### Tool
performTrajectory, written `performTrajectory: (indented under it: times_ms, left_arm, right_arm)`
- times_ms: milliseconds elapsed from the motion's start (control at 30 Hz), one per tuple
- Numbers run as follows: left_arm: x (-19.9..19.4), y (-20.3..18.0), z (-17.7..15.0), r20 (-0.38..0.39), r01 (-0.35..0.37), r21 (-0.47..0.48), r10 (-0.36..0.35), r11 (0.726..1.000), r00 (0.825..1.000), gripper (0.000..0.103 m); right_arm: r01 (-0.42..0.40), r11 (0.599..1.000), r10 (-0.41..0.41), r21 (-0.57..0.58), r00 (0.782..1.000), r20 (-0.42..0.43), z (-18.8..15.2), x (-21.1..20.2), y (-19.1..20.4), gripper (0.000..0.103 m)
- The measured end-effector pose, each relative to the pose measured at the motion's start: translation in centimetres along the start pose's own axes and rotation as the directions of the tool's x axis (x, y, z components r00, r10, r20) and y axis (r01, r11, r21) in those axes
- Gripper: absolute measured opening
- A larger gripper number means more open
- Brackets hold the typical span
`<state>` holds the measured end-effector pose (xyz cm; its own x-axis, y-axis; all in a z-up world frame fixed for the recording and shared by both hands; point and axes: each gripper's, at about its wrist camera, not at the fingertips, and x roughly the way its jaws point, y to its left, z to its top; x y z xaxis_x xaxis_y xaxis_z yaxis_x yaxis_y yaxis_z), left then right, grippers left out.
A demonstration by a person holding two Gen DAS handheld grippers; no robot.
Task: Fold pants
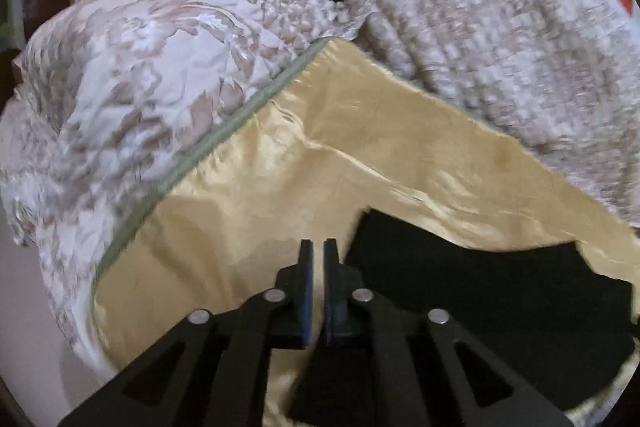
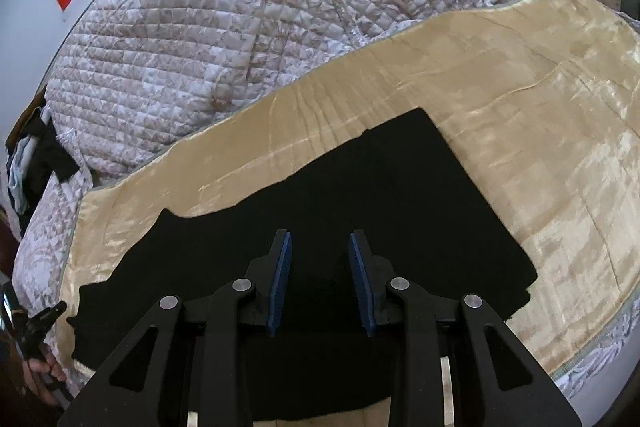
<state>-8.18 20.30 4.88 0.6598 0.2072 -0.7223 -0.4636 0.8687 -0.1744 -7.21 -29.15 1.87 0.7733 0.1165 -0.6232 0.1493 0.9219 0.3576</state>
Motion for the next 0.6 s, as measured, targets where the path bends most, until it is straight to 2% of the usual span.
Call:
performTrajectory:
  times_ms: [67, 100, 167, 233, 300, 500, 600]
  left_arm:
    - [-1.6, -0.3, -1.8, 0.001, 0.044, -0.010, -0.044, 0.999, 0.999, 0.044]
    - [-2.2, -0.7, -2.8, -0.008, 0.080, -0.021, -0.081, 0.997, 0.997, 0.046]
    - [-2.6, -1.2, -4.7, -0.047, 0.135, -0.027, -0.136, 0.990, 0.990, 0.046]
    - [-2.1, -2.0, -6.2, -0.084, 0.157, -0.036, -0.159, 0.987, 0.984, 0.046]
    - [-1.0, -2.3, -7.0, -0.117, 0.138, -0.031, -0.141, 0.990, 0.983, 0.045]
    - [0.3, -1.8, -6.4, -0.089, 0.148, -0.127, -0.160, 0.981, 0.983, 0.045]
    - [0.9, -2.4, -6.1, -0.065, 0.117, -0.129, -0.126, 0.985, 0.990, 0.040]
  right_arm:
    - [-0.021, 1.000, 0.020, -0.019, 1.000, -0.013, -0.3, 0.0, 0.4, 0.030]
    - [-0.031, 0.999, 0.031, -0.032, 0.999, -0.021, -0.5, 0.0, 0.8, 0.030]
    - [-0.051, 0.997, 0.049, -0.053, 0.998, -0.038, -0.8, 0.1, 1.4, 0.030]
    - [-0.064, 0.996, 0.060, -0.066, 0.997, -0.051, -1.1, 0.2, 1.8, 0.030]
    - [-0.073, 0.995, 0.069, -0.071, 0.996, -0.059, -1.4, 0.3, 2.1, 0.030]
    - [-0.085, 0.995, 0.081, -0.058, 0.995, -0.060, -1.5, 0.3, 1.8, 0.030]
    - [-0.092, 0.995, 0.089, -0.043, 0.994, -0.065, -1.4, 0.4, 1.6, 0.030]
